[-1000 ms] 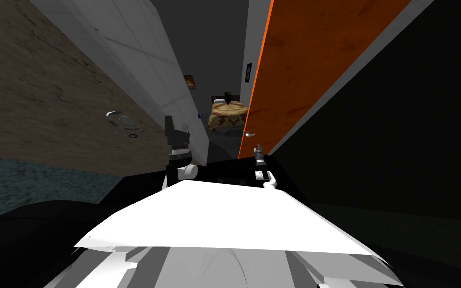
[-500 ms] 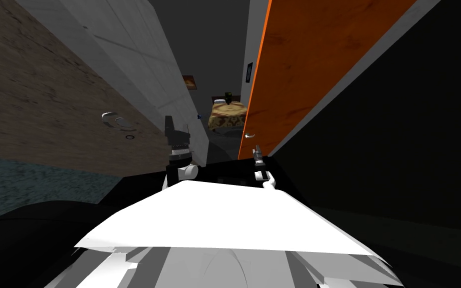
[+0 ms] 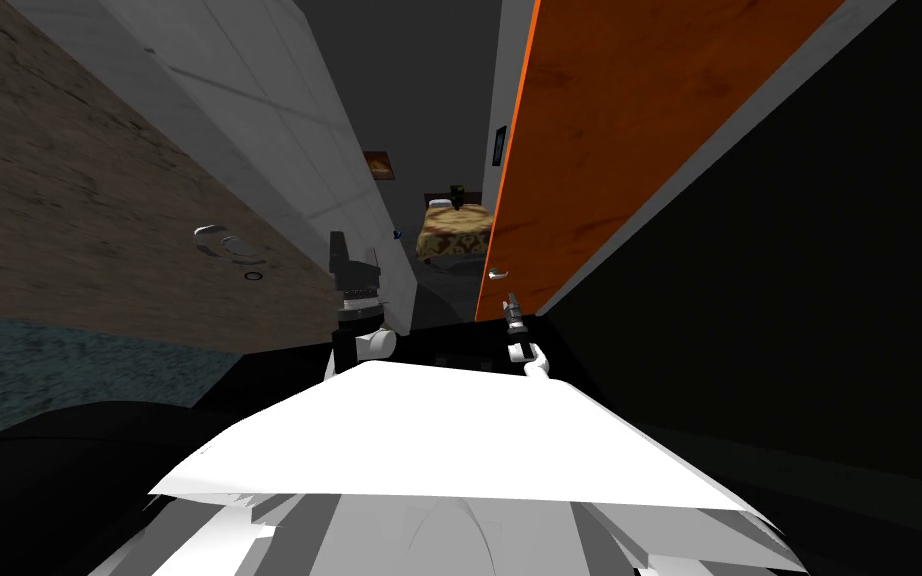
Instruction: Push the door open
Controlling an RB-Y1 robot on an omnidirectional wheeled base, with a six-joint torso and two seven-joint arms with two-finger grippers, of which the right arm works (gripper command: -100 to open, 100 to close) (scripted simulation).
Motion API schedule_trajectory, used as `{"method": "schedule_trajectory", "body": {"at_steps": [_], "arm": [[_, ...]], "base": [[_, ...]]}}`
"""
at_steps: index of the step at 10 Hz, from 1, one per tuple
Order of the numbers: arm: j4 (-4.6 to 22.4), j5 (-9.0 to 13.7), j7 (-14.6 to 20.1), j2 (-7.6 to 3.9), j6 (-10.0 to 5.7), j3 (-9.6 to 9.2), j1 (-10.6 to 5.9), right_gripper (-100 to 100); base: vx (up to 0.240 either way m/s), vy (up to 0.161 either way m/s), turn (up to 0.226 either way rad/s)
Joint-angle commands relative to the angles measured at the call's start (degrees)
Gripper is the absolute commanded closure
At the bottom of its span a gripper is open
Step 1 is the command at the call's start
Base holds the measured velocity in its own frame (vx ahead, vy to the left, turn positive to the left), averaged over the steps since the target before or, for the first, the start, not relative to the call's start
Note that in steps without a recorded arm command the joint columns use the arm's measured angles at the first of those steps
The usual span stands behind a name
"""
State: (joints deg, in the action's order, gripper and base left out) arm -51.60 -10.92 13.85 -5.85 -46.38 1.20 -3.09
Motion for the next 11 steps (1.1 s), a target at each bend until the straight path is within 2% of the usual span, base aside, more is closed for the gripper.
{"method": "schedule_trajectory", "body": {"at_steps": [1,5,11], "arm": [[1.84,-0.10,0.01,-0.02,-0.34,0.07,-0.88,-100],[8.29,-0.91,0.34,-0.03,-1.10,-0.08,-3.47,-100],[15.22,-1.78,0.70,0.01,-1.91,-0.24,-6.25,-100]], "base": [[0.055,-0.049,0.014],[0.073,-0.060,0.023],[0.080,-0.049,0.019]]}}
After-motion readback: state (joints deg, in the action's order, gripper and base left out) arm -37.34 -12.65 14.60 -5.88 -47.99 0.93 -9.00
